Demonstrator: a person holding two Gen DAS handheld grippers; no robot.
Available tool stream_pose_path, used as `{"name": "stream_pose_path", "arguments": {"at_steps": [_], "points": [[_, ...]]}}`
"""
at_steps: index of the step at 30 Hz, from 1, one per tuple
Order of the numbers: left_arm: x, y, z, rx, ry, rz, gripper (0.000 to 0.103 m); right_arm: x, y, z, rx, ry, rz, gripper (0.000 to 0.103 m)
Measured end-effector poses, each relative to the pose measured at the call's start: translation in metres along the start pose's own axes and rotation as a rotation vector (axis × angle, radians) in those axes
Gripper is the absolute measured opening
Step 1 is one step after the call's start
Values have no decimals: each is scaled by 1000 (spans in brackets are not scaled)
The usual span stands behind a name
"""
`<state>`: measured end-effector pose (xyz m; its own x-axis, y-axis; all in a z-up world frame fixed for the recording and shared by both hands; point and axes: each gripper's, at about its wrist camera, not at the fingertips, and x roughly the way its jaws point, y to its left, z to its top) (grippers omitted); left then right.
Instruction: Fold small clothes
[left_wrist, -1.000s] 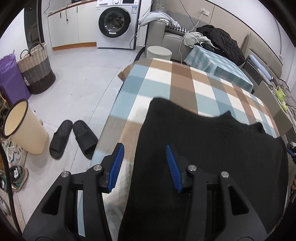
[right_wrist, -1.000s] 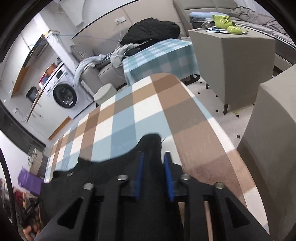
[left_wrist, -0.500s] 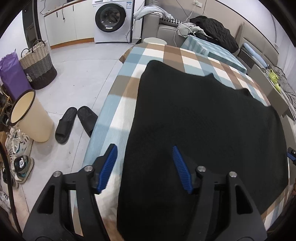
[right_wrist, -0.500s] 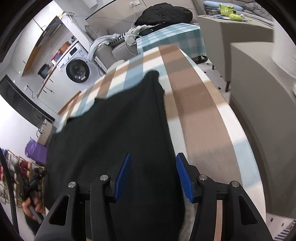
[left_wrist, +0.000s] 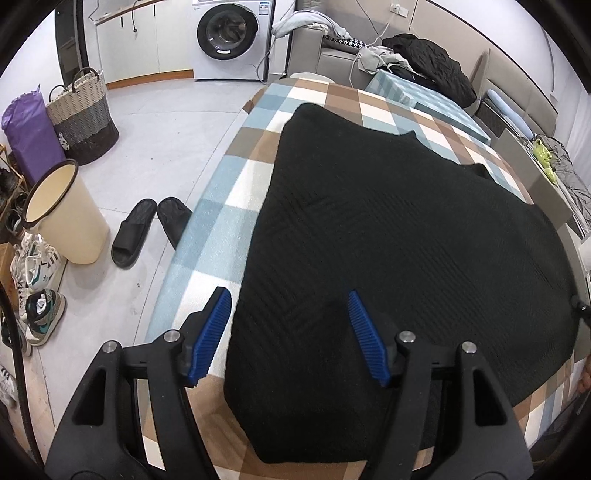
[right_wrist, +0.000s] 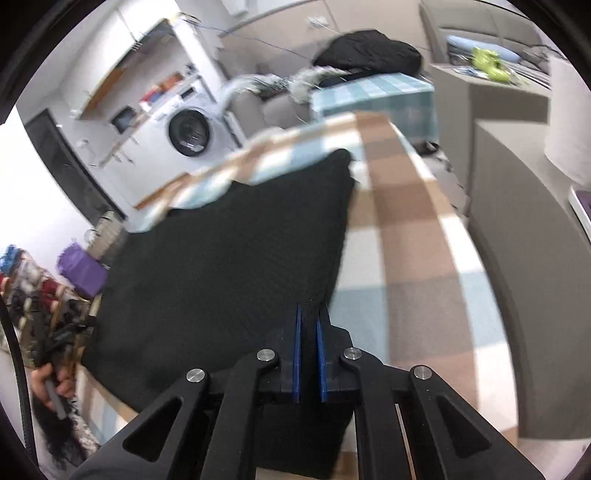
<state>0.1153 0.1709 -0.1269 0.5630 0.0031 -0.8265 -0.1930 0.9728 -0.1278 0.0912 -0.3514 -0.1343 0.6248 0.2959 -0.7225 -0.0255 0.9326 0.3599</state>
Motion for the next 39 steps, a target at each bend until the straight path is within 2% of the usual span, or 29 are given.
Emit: {"name": "stream_pose_path", "arguments": {"at_steps": [3, 6, 9, 11, 13, 16, 18, 20, 23, 24, 27, 29, 30, 31, 35, 39], "points": [[0, -4, -3, 20, 8, 11, 63, 14, -8, -6, 47, 60, -17, 10], [-5, -10, -7, 45, -1, 15, 63, 8, -10, -11, 61, 57, 28, 27], [-7, -12, -9, 49, -8, 0, 63, 5, -9, -18, 60, 51, 62, 29], [-9, -14, -11, 54, -10, -5, 63, 7, -7, -23, 50, 47, 35, 28], [-10, -15, -12, 56, -14, -5, 63, 8, -4, -23, 39, 39, 39, 9], [-12, -15, -12, 53, -20, -6, 63, -6, 4, -20, 22, -18, 73, 7], [-14, -16, -14, 51, -25, -15, 63, -10, 3, -21, 18, -18, 44, 7], [-15, -17, -15, 50, -26, -21, 63, -4, 2, -22, 1, 21, -29, 7], [-17, -21, -18, 56, -29, -28, 63, -5, 3, -23, 26, 34, -39, 16], [-19, -22, -18, 56, -32, -30, 63, -8, 5, -23, 24, 25, -41, 23], [-26, -23, -20, 50, -48, -36, 63, -25, 24, -21, -56, -40, -57, 27], [-30, -24, -20, 43, -58, -45, 63, -35, 37, -20, -99, -54, -40, 36], [-34, -26, -21, 42, -65, -56, 63, -40, 45, -20, -118, -61, -33, 45], [-36, -28, -22, 45, -68, -62, 63, -43, 50, -21, -135, -68, -28, 49], [-43, -41, -26, 67, -76, -82, 63, -38, 69, -23, -168, -58, 5, 52], [-43, -57, -34, 85, -68, -121, 63, -13, 85, -29, -168, -10, 18, 60]]}}
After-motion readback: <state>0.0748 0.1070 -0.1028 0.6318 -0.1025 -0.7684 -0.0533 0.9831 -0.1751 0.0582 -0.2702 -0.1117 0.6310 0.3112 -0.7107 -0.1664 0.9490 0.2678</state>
